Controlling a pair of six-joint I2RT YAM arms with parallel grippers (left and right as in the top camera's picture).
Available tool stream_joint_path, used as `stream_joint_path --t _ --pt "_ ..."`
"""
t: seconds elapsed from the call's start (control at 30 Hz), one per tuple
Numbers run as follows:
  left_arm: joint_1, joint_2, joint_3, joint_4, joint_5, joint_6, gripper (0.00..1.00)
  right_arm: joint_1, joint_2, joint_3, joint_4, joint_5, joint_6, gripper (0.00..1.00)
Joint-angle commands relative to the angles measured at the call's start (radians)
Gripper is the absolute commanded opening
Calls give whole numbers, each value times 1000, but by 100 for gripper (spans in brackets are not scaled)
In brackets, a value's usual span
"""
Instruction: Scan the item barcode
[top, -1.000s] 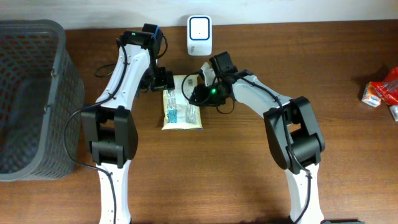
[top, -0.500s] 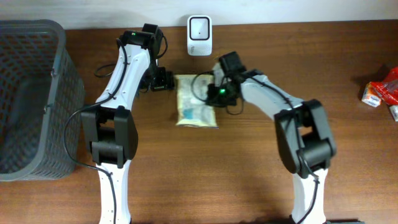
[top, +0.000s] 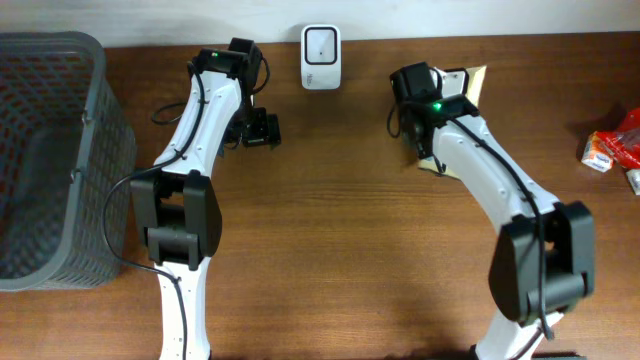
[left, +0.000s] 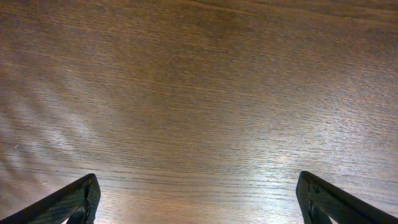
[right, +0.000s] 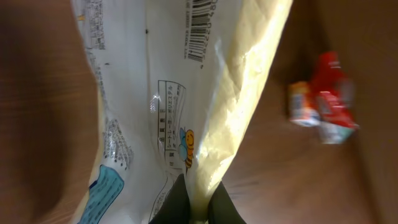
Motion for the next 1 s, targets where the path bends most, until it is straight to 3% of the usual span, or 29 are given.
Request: stream_joint_path --t 0.0,0.13,0.3,0.37,0.43,0.5,0.53,0.7,0.73,0.83,0.9,0.97 --pt "0 -2 -5 -1 4 -13 99 6 88 -9 3 198 -41 4" --pt "0 -2 -5 -1 4 -13 99 30 167 -9 23 198 -187 4" --pt "0 -2 -5 -1 4 -13 99 135 174 -8 28 316 -203 4" --pt "0 -2 -5 -1 4 -13 99 204 174 -8 49 328 -279 5" --pt "0 -2 -5 -1 4 -13 99 279 174 -8 73 328 -341 22" --pt "0 -2 -5 -1 4 -13 99 333 174 -8 98 307 -344 31" --pt "0 -2 -5 -1 4 -13 99 357 174 -8 109 258 -344 37" --pt "0 -2 -5 -1 4 -13 99 380 166 23 97 -35 -246 37" --pt "0 -2 -5 -1 4 -13 99 364 153 51 64 -75 -210 44" --pt "0 -2 -5 -1 4 -13 99 307 136 122 -4 -201 -209 52" --pt "0 -2 -5 -1 4 -13 99 257 135 147 -24 -270 -253 61" --pt "0 -2 -5 -1 4 -13 99 217 140 146 -27 -474 -430 62"
